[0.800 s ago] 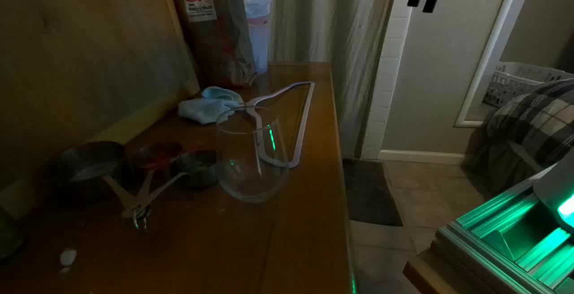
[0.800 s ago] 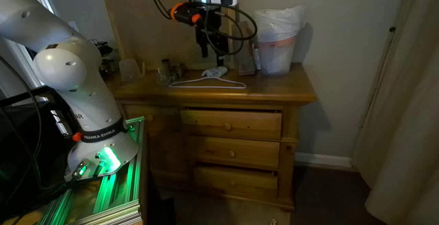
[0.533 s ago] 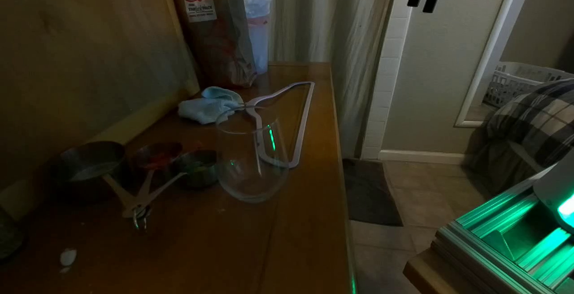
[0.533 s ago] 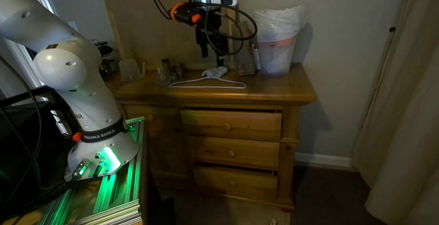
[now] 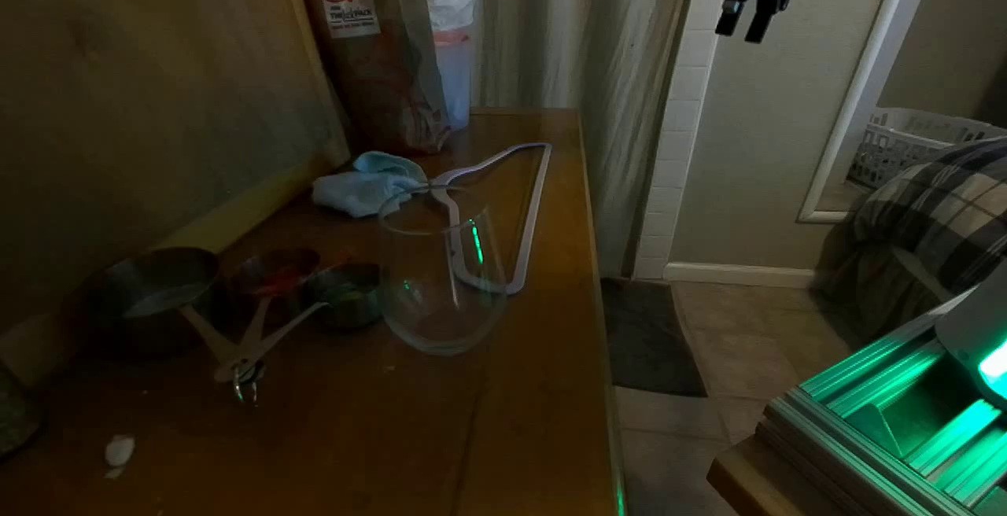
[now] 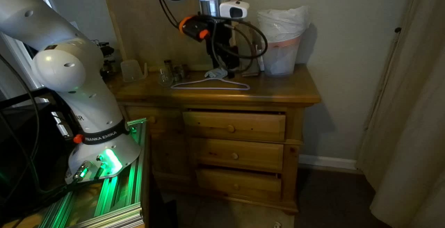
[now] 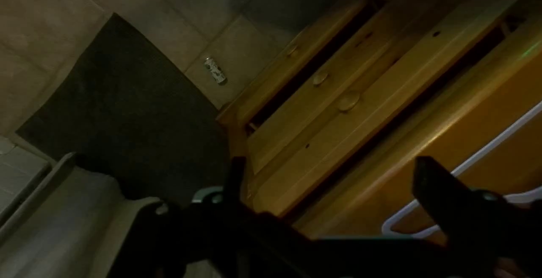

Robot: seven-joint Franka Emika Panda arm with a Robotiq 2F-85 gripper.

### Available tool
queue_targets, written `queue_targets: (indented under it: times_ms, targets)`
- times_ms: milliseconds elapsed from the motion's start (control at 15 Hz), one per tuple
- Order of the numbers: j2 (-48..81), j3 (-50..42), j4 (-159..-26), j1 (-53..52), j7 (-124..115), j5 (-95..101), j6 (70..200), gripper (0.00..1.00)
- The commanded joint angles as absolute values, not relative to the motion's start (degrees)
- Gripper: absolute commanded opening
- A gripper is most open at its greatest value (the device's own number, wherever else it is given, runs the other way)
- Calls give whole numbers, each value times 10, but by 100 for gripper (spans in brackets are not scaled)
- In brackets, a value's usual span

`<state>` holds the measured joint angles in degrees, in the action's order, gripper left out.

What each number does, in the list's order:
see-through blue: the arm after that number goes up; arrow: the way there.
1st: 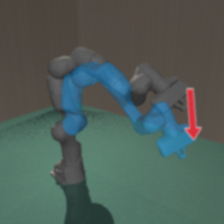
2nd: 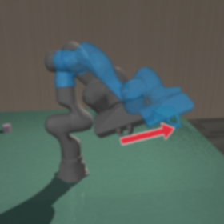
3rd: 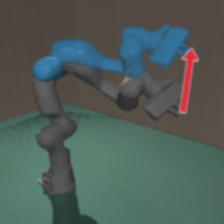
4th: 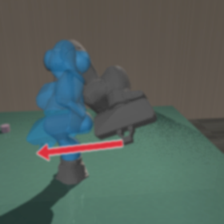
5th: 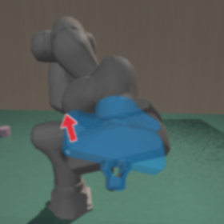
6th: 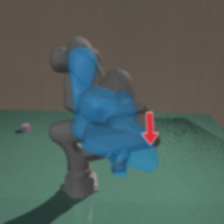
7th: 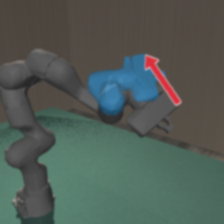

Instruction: Open the topmost drawer on the right then place the hanger inside the drawer.

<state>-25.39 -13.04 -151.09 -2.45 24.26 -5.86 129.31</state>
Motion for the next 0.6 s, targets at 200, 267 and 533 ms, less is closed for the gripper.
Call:
queue_targets:
  times_ms: [200, 267, 533]
  targets:
    - [-101, -282, -1540, -117, 510, -269, 1405, 100]
    - [-91, -317, -1534, -149, 559, -314, 1386, 100]
    - [9, -388, -1496, -219, 735, -499, 1279, 100]
